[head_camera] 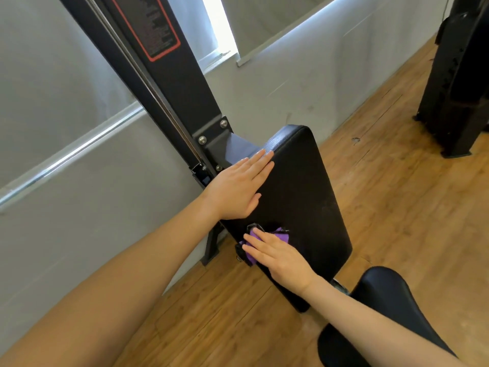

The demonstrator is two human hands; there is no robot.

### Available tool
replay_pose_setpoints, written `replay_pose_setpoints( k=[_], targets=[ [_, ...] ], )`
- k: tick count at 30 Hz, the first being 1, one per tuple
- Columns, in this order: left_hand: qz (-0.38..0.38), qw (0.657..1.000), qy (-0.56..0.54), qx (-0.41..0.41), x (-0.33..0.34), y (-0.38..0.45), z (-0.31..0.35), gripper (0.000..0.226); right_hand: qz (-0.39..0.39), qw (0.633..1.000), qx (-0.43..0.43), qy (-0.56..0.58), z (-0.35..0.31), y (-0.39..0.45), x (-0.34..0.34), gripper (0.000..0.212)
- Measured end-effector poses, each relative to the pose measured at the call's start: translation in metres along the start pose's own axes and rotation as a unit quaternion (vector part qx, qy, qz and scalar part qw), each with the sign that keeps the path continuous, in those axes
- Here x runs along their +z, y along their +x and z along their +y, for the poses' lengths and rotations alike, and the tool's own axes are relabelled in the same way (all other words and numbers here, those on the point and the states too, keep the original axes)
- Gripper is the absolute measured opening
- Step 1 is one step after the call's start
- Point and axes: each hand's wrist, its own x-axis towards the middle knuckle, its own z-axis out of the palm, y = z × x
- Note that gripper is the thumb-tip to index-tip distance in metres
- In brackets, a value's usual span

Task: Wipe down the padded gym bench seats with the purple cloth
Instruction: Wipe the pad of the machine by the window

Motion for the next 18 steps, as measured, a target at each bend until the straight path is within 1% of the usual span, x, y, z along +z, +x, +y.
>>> replay_pose_setpoints(
  k=[1, 5, 7, 9, 11, 13, 15, 17, 18],
  targets=[
    [-0.002, 1.000, 0.004, -0.004, 0.000, 0.000, 0.001, 0.067, -0.015, 1.000, -0.026, -0.009, 0.004, 0.003, -0.001, 0.075],
    [0.001, 1.000, 0.021, -0.022, 0.001, -0.001, 0.003, 0.066, -0.093, 0.990, -0.095, -0.040, 0.036, -0.004, -0.009, 0.088],
    [0.022, 0.998, 0.025, -0.048, 0.006, -0.005, 0.009, 0.065, -0.118, 0.986, -0.103, -0.059, 0.056, -0.013, -0.015, 0.090],
    [0.056, 0.992, 0.031, -0.105, 0.013, -0.011, 0.022, 0.066, -0.107, 0.989, -0.081, -0.065, 0.076, -0.021, -0.021, 0.091],
    [0.091, 0.983, 0.035, -0.153, 0.019, -0.016, 0.034, 0.067, -0.045, 0.999, -0.001, -0.029, 0.093, -0.026, -0.027, 0.083],
    [0.116, 0.979, 0.050, -0.159, 0.028, -0.022, 0.039, 0.068, 0.054, 0.991, 0.120, 0.007, 0.109, -0.027, -0.034, 0.071],
    [0.112, 0.981, 0.086, -0.133, 0.033, -0.028, 0.039, 0.070, 0.139, 0.962, 0.229, 0.043, 0.120, -0.021, -0.045, 0.057],
    [0.083, 0.984, 0.120, -0.100, 0.037, -0.033, 0.041, 0.070, 0.179, 0.924, 0.316, 0.123, 0.126, -0.011, -0.052, 0.046],
    [0.064, 0.986, 0.132, -0.082, 0.040, -0.034, 0.043, 0.070, 0.194, 0.898, 0.358, 0.168, 0.127, -0.008, -0.051, 0.044]
  ],
)
